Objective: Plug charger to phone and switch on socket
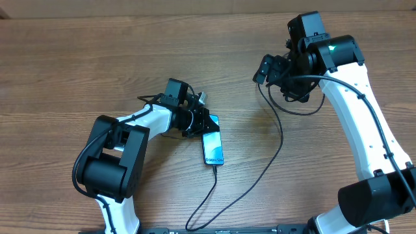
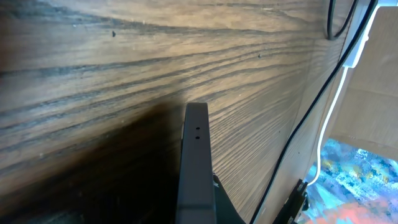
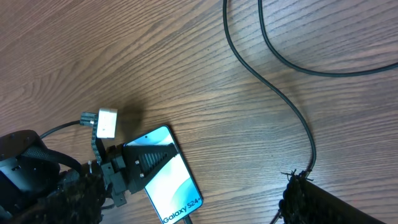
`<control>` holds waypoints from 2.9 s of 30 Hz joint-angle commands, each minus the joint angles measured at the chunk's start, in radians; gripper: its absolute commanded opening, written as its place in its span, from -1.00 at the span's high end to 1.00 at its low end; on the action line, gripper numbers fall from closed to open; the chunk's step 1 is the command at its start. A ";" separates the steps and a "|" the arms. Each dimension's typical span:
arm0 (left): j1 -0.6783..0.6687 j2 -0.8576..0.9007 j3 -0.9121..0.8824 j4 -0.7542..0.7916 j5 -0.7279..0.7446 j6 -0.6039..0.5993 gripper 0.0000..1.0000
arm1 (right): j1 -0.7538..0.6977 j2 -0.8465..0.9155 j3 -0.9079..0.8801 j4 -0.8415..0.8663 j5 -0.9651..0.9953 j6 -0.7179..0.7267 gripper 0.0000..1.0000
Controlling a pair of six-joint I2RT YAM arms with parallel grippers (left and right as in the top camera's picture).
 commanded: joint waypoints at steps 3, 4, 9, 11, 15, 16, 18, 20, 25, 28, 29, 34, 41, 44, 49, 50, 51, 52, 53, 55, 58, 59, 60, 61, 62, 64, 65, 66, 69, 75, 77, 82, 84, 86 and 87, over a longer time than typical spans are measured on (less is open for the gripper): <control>-0.007 0.013 0.006 -0.008 -0.035 0.018 0.85 | 0.005 -0.018 0.012 -0.005 0.010 -0.005 -0.85; -0.006 0.013 0.006 -0.011 -0.038 0.019 0.85 | 0.005 -0.018 0.012 -0.006 0.010 -0.005 -0.85; -0.006 0.013 0.006 -0.014 -0.037 0.019 0.68 | 0.005 -0.018 0.012 -0.005 0.010 -0.005 -0.85; -0.007 0.013 0.006 -0.014 -0.037 0.019 0.66 | 0.005 -0.018 0.012 -0.005 0.010 -0.005 -0.85; -0.006 0.013 0.006 -0.014 -0.037 0.019 0.64 | 0.005 -0.018 0.012 -0.005 0.010 -0.005 -0.85; -0.006 0.013 0.006 -0.014 -0.037 0.019 0.63 | 0.005 -0.018 0.012 -0.005 0.010 -0.005 -0.85; -0.006 0.013 0.006 -0.014 -0.037 0.019 0.59 | 0.005 -0.018 0.012 -0.006 0.010 -0.005 -0.85; -0.007 0.013 0.006 -0.017 -0.037 0.019 0.57 | 0.005 -0.018 0.012 -0.006 0.010 -0.005 -0.85; -0.007 0.013 0.006 -0.021 -0.037 0.019 0.53 | 0.005 -0.018 0.012 -0.006 0.010 -0.005 -0.85; -0.006 0.013 0.006 -0.021 -0.037 0.019 0.49 | 0.005 -0.018 0.012 -0.006 0.010 -0.005 -0.85; -0.006 0.013 0.006 -0.022 -0.037 0.019 0.48 | 0.005 -0.018 0.012 -0.006 0.010 -0.005 -0.85; -0.006 0.013 0.006 -0.023 -0.037 0.019 0.42 | 0.005 -0.018 0.012 -0.006 0.010 -0.005 -0.85; -0.007 0.013 0.006 -0.025 -0.037 0.019 0.32 | 0.005 -0.018 0.012 -0.006 0.010 -0.005 -0.85; -0.006 0.013 0.006 -0.025 -0.038 0.019 0.16 | 0.005 -0.018 0.012 -0.006 0.010 -0.005 -0.85; -0.007 0.013 0.006 -0.027 -0.038 0.023 -0.10 | 0.005 -0.018 0.012 -0.006 0.011 -0.005 -0.85; -0.006 0.013 0.006 -0.028 -0.038 0.023 -0.14 | 0.005 -0.018 0.012 -0.006 0.011 -0.005 -0.85; -0.006 0.013 0.006 -0.028 -0.039 0.023 -0.18 | 0.005 -0.018 0.012 -0.006 0.011 -0.005 -0.85; -0.006 0.013 0.006 -0.028 -0.043 0.023 -0.22 | 0.005 -0.018 0.012 -0.006 0.013 -0.005 -0.85; -0.006 0.013 0.006 -0.029 -0.051 0.022 -0.28 | 0.005 -0.018 0.012 -0.006 0.015 -0.005 -0.85; -0.006 0.013 0.006 -0.029 -0.064 0.018 -0.41 | 0.005 -0.018 0.012 -0.006 0.018 -0.005 -0.85; -0.006 0.013 0.006 -0.031 -0.086 -0.002 -0.53 | 0.005 -0.018 0.012 -0.006 0.018 -0.005 -0.85; -0.006 0.013 0.006 -0.034 -0.097 -0.010 -0.55 | 0.005 -0.018 0.012 -0.006 0.018 -0.005 -0.85; -0.006 0.013 0.006 -0.037 -0.107 -0.016 -0.57 | 0.005 -0.018 0.012 -0.006 0.018 -0.005 -0.85; -0.006 0.013 0.006 -0.041 -0.118 -0.023 -0.61 | 0.005 -0.018 0.012 -0.006 0.018 -0.005 -0.85; -0.006 0.013 0.006 -0.046 -0.133 -0.029 -0.63 | 0.005 -0.018 0.012 -0.006 0.018 -0.005 -0.85; -0.006 0.013 0.006 -0.056 -0.147 -0.034 -0.70 | 0.005 -0.018 0.012 -0.006 0.018 -0.005 -0.86; -0.006 0.013 0.006 -0.063 -0.155 -0.035 -0.72 | 0.005 -0.018 0.012 -0.006 0.018 -0.005 -0.85; -0.006 0.013 0.006 -0.068 -0.163 -0.034 -0.75 | 0.005 -0.018 0.012 -0.006 0.018 -0.005 -0.85; -0.006 0.013 0.006 -0.080 -0.180 -0.034 -0.85 | 0.005 -0.018 0.012 -0.006 0.018 -0.005 -0.85; -0.006 0.013 0.006 -0.085 -0.190 -0.035 -0.99 | 0.005 -0.018 0.012 -0.006 0.018 -0.005 -0.85; -0.006 0.013 0.006 -0.085 -0.191 -0.040 -0.99 | 0.005 -0.018 0.012 -0.006 0.018 -0.005 -0.85; -0.007 0.013 0.006 -0.097 -0.230 -0.095 -0.99 | 0.005 -0.018 0.012 -0.006 0.018 -0.005 -0.85; -0.006 0.013 0.006 -0.112 -0.257 -0.111 -0.99 | 0.005 -0.018 0.012 -0.006 0.018 -0.005 -0.85; -0.006 0.013 0.006 -0.124 -0.277 -0.113 -0.99 | 0.005 -0.018 0.012 -0.005 0.018 -0.005 -0.85; -0.007 0.013 0.006 -0.129 -0.284 -0.113 -0.99 | 0.005 -0.018 0.012 -0.005 0.018 -0.005 -0.85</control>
